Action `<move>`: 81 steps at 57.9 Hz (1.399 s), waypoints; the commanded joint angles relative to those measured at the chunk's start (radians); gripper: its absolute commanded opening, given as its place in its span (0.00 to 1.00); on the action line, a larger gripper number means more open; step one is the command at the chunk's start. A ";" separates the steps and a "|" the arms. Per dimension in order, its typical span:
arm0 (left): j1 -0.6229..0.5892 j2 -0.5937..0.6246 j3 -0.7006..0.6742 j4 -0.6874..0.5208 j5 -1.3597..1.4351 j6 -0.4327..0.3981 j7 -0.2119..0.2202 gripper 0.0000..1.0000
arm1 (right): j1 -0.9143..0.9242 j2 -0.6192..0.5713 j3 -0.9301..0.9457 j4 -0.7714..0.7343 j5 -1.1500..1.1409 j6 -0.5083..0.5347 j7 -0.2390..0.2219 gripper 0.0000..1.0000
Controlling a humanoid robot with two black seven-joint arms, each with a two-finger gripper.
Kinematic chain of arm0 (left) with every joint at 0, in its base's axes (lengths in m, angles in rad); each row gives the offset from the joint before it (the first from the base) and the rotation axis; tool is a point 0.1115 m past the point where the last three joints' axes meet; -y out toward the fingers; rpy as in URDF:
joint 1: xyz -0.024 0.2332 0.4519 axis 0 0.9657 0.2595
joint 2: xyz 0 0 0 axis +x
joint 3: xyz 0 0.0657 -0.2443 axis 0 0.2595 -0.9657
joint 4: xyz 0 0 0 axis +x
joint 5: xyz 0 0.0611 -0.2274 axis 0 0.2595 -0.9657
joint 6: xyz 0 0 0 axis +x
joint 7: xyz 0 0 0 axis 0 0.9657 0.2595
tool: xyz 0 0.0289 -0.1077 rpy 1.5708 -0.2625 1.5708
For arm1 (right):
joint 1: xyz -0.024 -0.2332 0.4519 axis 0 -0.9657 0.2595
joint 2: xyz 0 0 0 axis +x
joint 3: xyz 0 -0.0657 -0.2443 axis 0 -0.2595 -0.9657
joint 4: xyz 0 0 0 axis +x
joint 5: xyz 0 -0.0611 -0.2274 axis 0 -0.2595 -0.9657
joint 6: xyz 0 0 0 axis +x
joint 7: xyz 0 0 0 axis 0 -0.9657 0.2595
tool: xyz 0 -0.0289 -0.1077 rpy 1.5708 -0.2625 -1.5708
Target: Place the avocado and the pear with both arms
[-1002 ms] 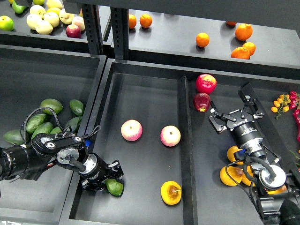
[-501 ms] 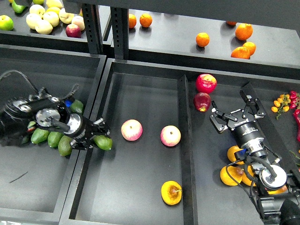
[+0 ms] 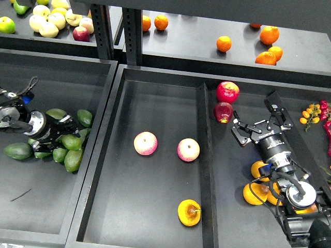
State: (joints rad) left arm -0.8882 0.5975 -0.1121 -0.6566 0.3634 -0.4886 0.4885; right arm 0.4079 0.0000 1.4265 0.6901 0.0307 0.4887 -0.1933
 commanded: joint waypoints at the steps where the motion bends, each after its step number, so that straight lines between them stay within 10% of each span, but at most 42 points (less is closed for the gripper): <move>1: 0.031 -0.013 -0.021 0.040 -0.001 0.000 0.000 0.51 | 0.000 0.000 0.000 0.002 0.000 0.000 0.000 0.99; 20: 0.058 -0.050 -0.046 0.084 -0.001 0.000 0.000 0.72 | -0.001 0.000 0.002 0.003 0.000 0.000 0.000 0.99; 25: 0.060 -0.061 -0.066 0.086 -0.001 0.000 0.000 1.00 | -0.001 0.000 0.000 0.003 0.001 0.000 0.000 0.99; 58: 0.097 -0.148 -0.478 0.095 -0.204 0.000 0.000 1.00 | 0.000 0.000 -0.001 0.009 0.001 0.000 -0.006 0.99; 81: 0.290 -0.473 -1.093 -0.047 -0.301 0.000 -0.001 1.00 | 0.031 0.000 -0.040 0.028 -0.005 0.000 -0.155 0.99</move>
State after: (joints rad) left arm -0.6813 0.2278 -1.0945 -0.6386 0.0630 -0.4885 0.4885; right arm 0.4139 -0.0002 1.4085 0.7141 0.0323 0.4887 -0.3106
